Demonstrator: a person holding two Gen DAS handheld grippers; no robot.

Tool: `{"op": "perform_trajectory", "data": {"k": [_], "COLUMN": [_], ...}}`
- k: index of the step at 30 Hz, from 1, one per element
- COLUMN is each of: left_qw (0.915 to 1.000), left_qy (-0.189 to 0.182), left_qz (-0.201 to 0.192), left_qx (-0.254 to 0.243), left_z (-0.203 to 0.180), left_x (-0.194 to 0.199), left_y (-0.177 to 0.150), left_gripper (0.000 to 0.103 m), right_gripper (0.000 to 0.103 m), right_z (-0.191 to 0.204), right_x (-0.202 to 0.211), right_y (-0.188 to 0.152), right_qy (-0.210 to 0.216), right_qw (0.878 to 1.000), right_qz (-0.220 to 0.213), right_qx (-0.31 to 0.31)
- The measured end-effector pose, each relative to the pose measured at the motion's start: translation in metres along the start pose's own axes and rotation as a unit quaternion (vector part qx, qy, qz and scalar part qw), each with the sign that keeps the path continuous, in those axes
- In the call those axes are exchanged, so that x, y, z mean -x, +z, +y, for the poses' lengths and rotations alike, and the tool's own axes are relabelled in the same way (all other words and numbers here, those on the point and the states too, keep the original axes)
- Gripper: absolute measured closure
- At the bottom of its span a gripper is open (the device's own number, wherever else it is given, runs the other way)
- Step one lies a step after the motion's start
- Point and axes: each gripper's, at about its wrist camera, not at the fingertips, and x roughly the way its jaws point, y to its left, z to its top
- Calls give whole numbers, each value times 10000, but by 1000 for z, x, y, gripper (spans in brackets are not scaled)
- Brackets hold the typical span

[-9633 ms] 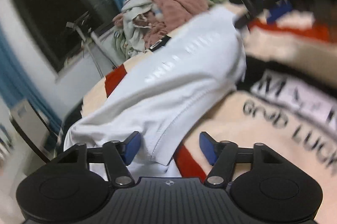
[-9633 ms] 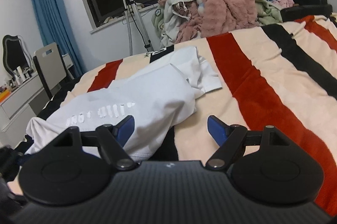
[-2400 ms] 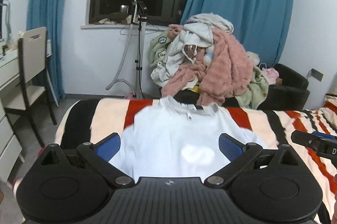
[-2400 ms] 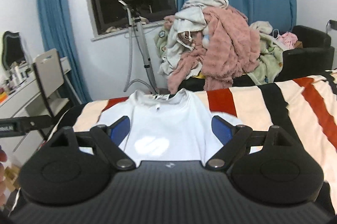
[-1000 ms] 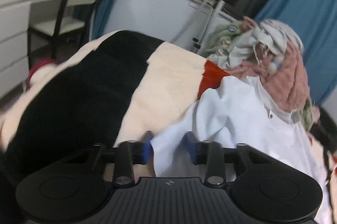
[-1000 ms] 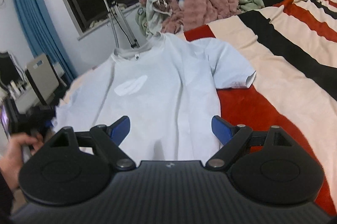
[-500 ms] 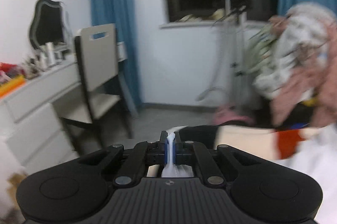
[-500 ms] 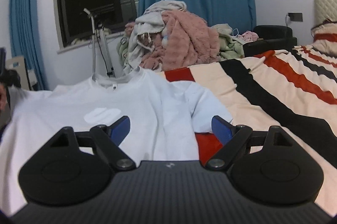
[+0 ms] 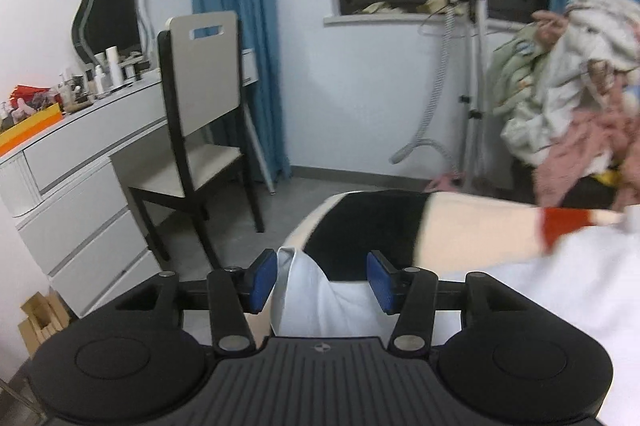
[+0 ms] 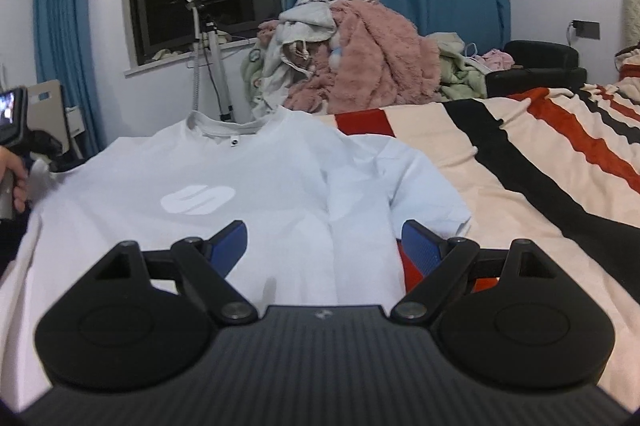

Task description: Fold clothes

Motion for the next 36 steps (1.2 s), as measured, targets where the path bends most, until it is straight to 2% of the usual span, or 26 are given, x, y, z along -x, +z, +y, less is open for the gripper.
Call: {"op": "perform_trajectory", "data": {"k": [3, 8, 14, 18, 22, 25, 30, 33, 36], "left_qw": [9989, 9956, 9891, 9830, 9765, 9710, 9648, 9568, 9552], "left_qy": [-406, -936, -1470, -1815, -2036, -2120, -2173, -2304, -2071], "left_qz": [87, 43, 25, 81, 492, 868, 1179, 1411, 1569], "left_qx": [211, 89, -108, -256, -508, -690, -900, -1072, -1417], "left_z": [5, 14, 26, 34, 42, 44, 42, 33, 22], "left_x": [68, 192, 317, 391, 426, 438, 452, 450, 442], "left_y": [-16, -66, -152, -211, -262, -285, -305, -309, -316], "left_gripper": [51, 51, 51, 52, 52, 52, 52, 52, 52], "right_gripper": [17, 17, 17, 17, 17, 17, 17, 17, 17], "right_z": [-2, -8, -23, -28, -29, -27, -30, -36, -43], "right_x": [11, 36, 73, 103, 126, 133, 127, 122, 120], "right_y": [2, 9, 24, 20, 18, 21, 19, 16, 15], "right_qy": [41, 46, 214, 227, 327, 241, 66, -17, -30], "right_qw": [9999, 9991, 9990, 9995, 9993, 9991, 9997, 10000, 9998], "right_qz": [-98, -425, -383, -239, -202, -344, -239, -92, -21], "right_qx": [-20, -43, -104, -7, 34, 98, 64, -26, -179]}}
